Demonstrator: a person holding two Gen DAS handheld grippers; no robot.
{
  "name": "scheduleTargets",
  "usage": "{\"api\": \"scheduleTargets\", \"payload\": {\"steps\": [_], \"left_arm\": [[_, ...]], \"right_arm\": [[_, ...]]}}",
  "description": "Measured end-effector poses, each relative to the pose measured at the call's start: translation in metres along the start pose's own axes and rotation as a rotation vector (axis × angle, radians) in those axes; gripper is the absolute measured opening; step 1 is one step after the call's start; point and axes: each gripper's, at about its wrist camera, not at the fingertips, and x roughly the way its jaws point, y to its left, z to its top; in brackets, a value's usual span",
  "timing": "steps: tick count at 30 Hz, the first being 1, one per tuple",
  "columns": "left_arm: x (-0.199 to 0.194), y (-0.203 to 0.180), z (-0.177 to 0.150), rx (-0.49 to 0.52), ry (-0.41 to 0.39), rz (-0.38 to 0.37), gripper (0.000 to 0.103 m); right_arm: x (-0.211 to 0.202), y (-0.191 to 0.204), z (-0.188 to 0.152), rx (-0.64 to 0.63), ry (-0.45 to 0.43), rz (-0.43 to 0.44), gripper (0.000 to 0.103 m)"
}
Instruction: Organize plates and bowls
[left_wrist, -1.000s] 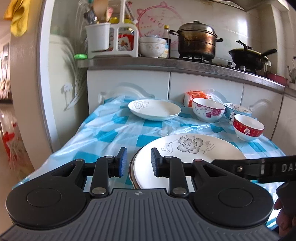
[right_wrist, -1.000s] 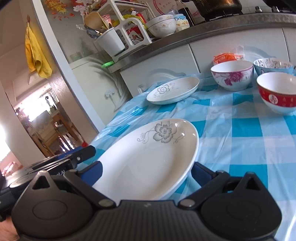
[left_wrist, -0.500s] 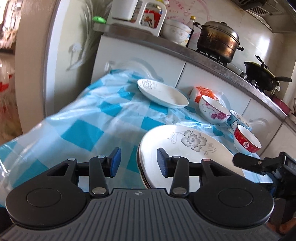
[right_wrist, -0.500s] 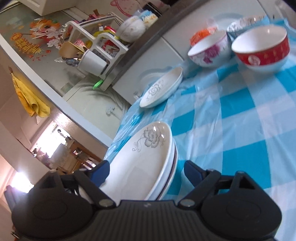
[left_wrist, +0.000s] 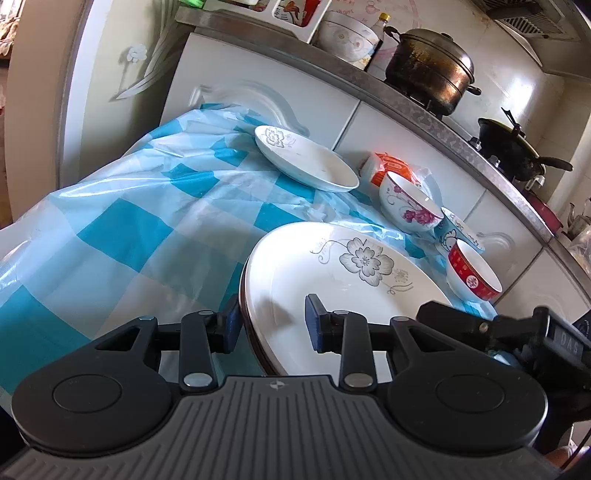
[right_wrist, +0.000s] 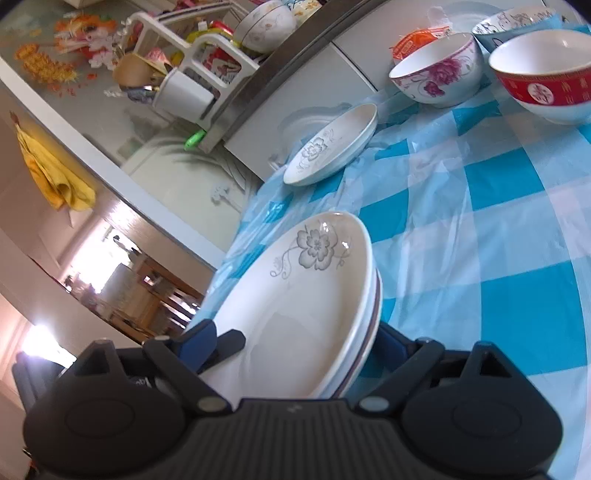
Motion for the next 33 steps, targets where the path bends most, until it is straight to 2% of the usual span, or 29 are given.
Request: {"api": "scheduleTargets", "payload": {"steps": [3, 11, 20, 33], "left_arm": [[0.002, 0.005, 0.006, -0.020, -0.006, 0.016, 0.041], [0.014, 0.022, 0.033, -0.054, -0.057, 0.072, 0.041], [0.039, 0.053, 0.063, -0.120, -0.074, 0.143, 0.041], [0.054, 0.065, 0.078, -0.139, -0.105, 0.174, 0.042]], "right_arm": [[0.007, 0.004, 0.001, -0.026, 0.014, -0.009, 0.091], [0.046, 0.017, 0.024, -0.052, 0.015, 0.012, 0.091], [0.107, 0.033, 0.041, -0.117, 0.042, -0.002, 0.091], [0.139, 0.039, 0.057, -0.170, 0.049, 0.031, 0.094]]}}
